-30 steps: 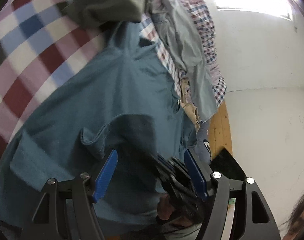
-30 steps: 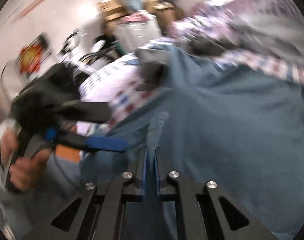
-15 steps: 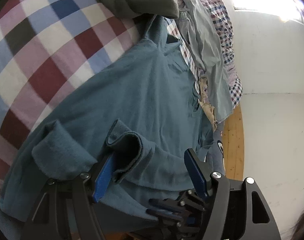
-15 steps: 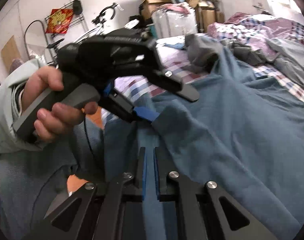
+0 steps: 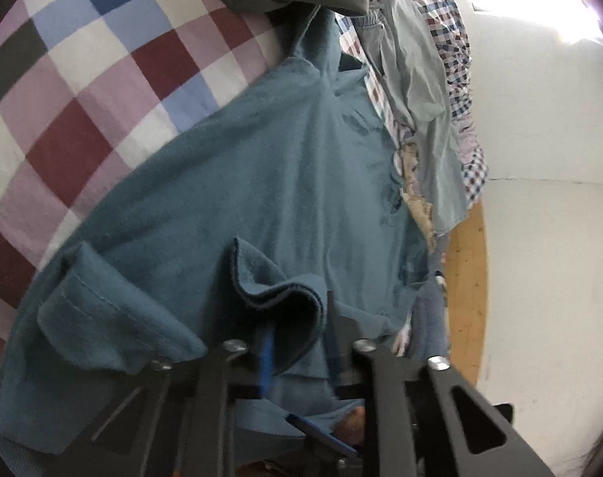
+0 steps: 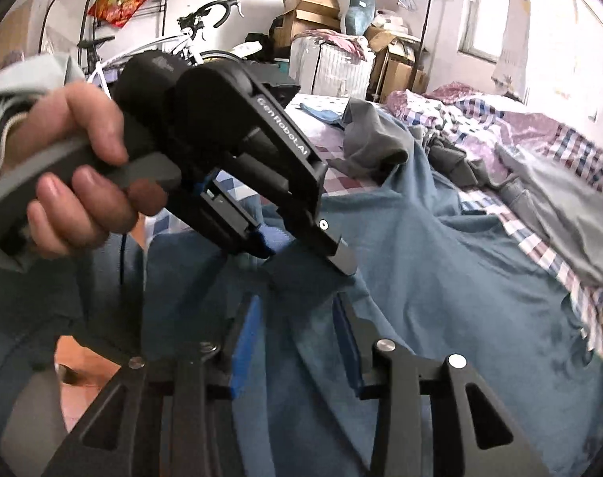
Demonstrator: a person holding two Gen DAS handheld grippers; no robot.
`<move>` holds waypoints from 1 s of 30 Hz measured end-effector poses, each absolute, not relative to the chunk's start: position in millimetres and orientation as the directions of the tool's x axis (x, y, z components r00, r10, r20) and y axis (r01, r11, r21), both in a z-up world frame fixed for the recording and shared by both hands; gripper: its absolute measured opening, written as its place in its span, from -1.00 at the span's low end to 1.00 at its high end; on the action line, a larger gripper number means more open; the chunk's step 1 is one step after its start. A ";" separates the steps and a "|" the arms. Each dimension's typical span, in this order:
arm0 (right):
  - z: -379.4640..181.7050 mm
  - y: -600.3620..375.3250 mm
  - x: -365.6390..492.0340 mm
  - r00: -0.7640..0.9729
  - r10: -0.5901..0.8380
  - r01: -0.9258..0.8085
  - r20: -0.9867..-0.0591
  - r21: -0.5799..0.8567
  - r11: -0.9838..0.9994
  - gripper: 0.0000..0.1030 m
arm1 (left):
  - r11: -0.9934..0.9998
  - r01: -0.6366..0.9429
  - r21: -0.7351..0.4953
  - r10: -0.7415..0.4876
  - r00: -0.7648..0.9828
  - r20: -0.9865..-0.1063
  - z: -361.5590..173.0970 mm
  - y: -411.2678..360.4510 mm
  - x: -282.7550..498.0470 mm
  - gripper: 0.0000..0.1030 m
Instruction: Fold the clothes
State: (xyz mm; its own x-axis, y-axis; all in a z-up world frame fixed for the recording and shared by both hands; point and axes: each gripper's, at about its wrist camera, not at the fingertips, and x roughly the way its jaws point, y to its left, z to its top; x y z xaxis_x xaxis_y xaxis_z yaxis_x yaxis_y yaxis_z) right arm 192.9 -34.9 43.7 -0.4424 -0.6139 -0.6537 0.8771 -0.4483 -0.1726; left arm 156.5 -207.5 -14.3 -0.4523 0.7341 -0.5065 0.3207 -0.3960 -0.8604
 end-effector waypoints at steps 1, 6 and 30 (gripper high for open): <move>43.4 -36.5 195.2 -0.460 -0.608 0.871 -0.647 -0.197 -0.450 -0.21 | -0.390 0.324 -0.862 0.738 -0.450 -0.503 -15.2 -207.4 156.5 -0.75; 48.4 -44.8 206.9 -0.548 -0.603 0.832 -0.579 -0.303 -0.466 -0.21 | -0.211 0.321 -0.923 0.806 -0.477 -0.350 -21.3 -212.2 159.6 -0.77; 43.7 -71.1 217.3 -0.670 -0.542 0.742 -0.507 -0.471 -0.477 -0.91 | -0.128 0.296 -0.947 0.825 -0.497 -0.267 -18.4 -212.7 156.0 -0.66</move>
State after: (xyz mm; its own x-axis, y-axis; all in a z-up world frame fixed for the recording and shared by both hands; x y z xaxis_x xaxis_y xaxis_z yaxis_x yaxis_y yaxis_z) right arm 217.3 -71.1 43.7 -0.6705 -0.5421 -0.5066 0.7418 -0.4771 -0.4713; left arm 156.0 -212.7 -18.4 -0.4974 0.8253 -0.2674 0.2959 -0.1284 -0.9466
